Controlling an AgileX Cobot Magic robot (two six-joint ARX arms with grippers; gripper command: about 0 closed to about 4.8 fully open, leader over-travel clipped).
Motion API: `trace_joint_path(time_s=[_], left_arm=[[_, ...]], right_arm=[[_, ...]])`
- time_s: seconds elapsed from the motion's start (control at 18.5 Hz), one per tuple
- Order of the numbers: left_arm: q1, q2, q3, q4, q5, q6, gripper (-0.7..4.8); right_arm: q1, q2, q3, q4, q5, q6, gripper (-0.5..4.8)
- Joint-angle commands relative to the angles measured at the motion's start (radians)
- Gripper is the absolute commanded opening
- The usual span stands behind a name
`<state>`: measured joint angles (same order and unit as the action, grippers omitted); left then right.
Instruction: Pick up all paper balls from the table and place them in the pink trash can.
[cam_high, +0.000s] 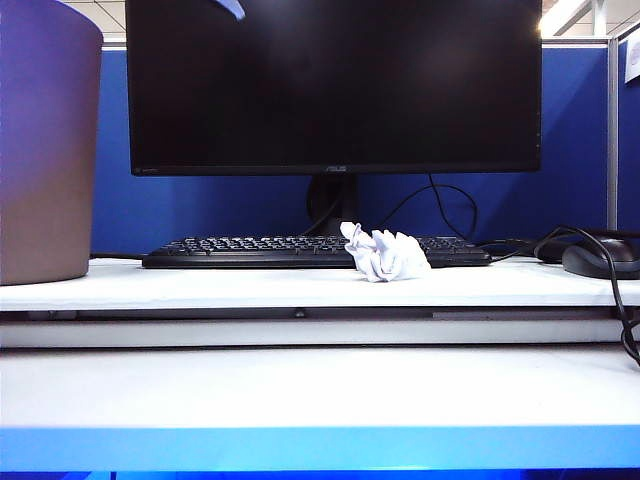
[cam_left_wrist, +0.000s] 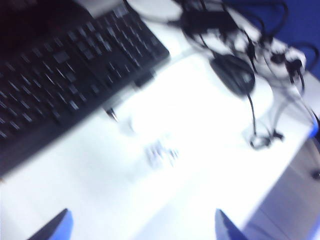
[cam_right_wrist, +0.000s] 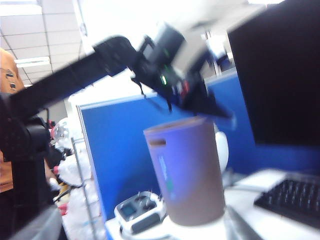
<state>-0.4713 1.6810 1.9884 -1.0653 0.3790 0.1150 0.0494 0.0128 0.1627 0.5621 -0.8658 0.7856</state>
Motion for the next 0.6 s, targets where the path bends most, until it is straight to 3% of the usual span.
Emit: trace_joint_path(time_s=[0.05, 0.33, 0.6], left_arm=[[-0.001, 0.018, 0.002, -0.056, 0.034, 0.016, 3.71], [-0.031, 0.063, 0.001, -0.078, 0.26, 0.017, 3.71], [-0.032, 0.101, 0.0, -0.07, 0.239, 0.049, 3.71]], right_arm=[[0.001, 0.0, 0.003, 0.035, 0.038, 0.0, 4.79], [0.0, 0.0, 0.003, 0.042, 0.091, -0.014, 4.79], [-0.001, 0.0, 0.003, 0.056, 0.129, -0.026, 4.79]])
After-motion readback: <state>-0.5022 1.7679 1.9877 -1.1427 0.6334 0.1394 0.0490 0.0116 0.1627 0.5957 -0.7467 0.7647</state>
